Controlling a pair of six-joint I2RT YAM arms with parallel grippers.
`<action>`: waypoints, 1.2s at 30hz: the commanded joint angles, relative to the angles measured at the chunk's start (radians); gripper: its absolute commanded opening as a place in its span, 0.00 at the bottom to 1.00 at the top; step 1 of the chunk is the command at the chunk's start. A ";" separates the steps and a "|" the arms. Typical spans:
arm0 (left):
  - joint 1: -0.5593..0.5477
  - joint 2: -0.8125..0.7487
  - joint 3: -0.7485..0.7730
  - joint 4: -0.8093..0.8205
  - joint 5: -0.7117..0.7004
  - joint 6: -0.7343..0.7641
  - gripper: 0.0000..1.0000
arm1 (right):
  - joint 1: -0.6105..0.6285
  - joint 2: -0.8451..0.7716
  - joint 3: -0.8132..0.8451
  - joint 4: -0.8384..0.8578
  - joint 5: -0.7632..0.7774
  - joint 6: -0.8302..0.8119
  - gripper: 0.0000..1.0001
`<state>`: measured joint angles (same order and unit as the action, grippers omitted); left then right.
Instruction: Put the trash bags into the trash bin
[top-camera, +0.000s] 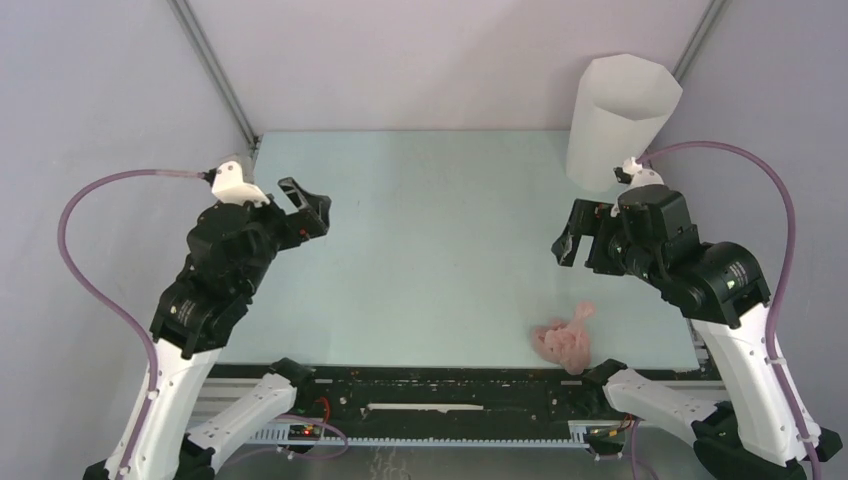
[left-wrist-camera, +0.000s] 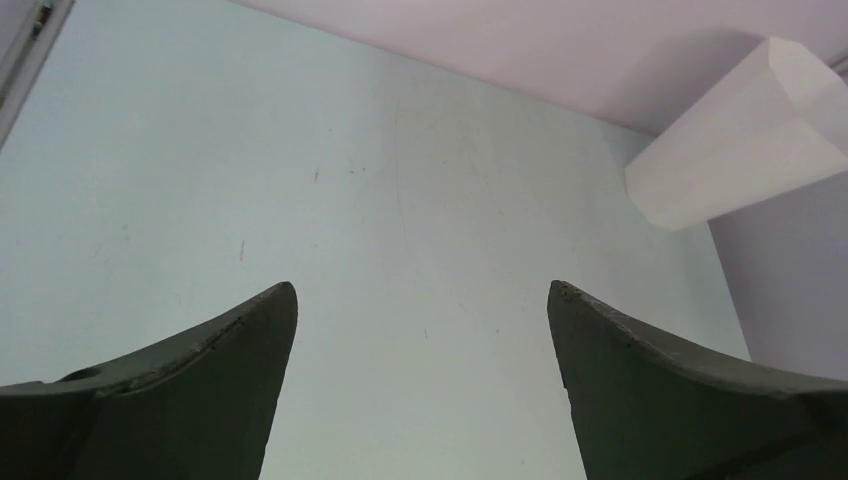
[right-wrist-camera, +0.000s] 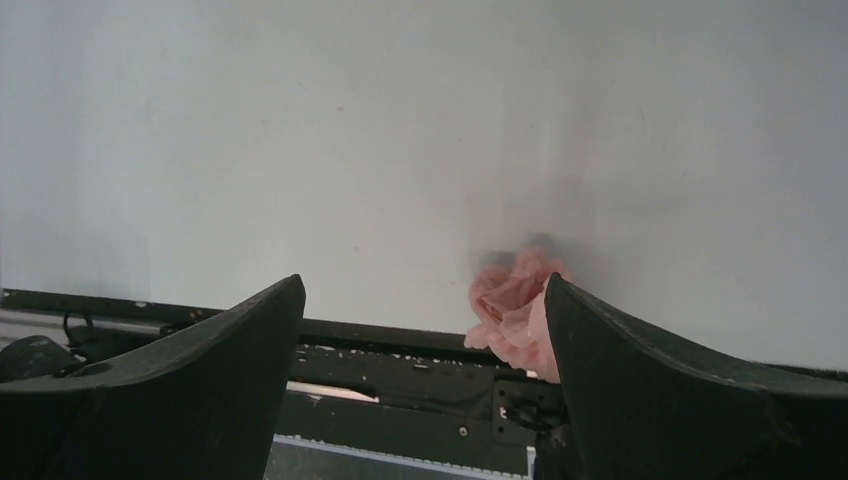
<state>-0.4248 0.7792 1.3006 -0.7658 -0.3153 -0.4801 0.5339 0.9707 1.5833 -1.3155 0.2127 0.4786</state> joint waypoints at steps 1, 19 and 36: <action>-0.044 0.001 -0.034 0.067 -0.004 -0.033 1.00 | 0.014 -0.007 -0.028 -0.063 0.077 0.071 0.99; -0.097 -0.021 -0.124 0.122 0.067 -0.101 1.00 | -0.225 -0.074 -0.314 -0.217 0.131 0.329 1.00; -0.107 -0.045 -0.131 0.097 0.116 -0.116 1.00 | -0.180 -0.101 -0.721 0.115 -0.021 0.286 0.82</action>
<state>-0.5255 0.7376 1.1770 -0.6731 -0.2207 -0.5804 0.3038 0.8524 0.8600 -1.3094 0.1577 0.7582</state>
